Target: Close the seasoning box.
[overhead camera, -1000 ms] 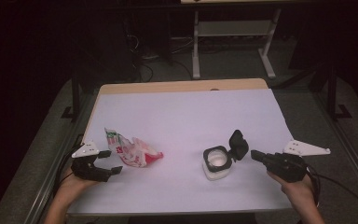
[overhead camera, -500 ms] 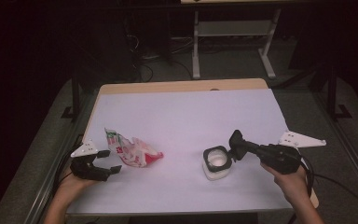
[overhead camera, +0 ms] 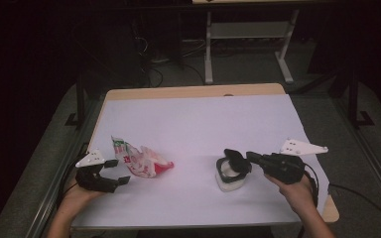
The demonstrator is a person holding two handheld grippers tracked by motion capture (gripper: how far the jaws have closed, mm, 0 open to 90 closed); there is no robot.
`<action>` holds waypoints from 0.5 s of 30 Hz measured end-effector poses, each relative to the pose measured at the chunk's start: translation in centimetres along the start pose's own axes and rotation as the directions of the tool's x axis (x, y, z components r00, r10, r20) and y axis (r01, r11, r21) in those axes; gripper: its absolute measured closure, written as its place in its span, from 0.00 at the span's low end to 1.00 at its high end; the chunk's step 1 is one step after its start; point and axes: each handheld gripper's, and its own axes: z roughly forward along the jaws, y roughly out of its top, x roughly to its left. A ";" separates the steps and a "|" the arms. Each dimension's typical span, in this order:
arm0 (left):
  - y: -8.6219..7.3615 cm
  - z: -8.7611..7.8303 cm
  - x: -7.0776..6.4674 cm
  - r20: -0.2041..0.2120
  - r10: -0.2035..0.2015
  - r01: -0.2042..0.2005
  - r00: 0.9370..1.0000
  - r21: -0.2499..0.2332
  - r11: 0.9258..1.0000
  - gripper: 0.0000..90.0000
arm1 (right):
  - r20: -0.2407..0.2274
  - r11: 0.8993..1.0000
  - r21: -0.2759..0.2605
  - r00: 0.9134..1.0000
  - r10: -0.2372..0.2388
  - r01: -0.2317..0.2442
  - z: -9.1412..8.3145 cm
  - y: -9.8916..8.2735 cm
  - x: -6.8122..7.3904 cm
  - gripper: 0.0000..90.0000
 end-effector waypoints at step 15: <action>-0.1 -0.2 -0.3 -0.004 0.005 -0.005 1.000 -0.006 1.000 0.19 | 0.202 0.996 -0.029 0.975 0.092 -0.088 -2.8 -2.2 -4.3 0.45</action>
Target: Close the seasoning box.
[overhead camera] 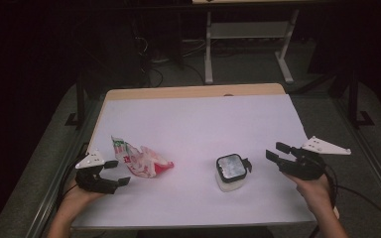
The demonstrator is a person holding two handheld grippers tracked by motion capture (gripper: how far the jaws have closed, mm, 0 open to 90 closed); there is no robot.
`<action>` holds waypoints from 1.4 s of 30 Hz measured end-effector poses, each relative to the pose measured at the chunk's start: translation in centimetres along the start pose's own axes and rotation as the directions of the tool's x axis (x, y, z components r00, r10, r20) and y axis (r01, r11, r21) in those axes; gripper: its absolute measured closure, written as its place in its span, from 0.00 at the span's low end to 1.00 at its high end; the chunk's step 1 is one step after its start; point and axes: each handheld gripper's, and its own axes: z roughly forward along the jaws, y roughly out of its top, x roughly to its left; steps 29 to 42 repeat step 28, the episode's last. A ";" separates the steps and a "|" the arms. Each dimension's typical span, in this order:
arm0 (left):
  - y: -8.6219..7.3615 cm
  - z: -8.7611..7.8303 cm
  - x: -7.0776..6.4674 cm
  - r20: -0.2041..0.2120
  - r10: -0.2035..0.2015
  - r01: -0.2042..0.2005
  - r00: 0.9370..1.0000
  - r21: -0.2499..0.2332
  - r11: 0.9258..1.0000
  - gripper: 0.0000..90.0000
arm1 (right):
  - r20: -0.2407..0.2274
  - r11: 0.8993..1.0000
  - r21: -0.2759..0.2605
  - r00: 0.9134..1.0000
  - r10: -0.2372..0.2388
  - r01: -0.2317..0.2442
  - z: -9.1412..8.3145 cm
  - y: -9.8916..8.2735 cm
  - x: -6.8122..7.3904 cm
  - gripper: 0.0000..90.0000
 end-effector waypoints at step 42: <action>-0.4 0.5 0.0 0.012 0.008 -0.009 1.000 0.014 1.000 0.19 | 0.054 0.986 0.149 0.995 -0.087 0.079 1.8 -3.7 -2.5 0.15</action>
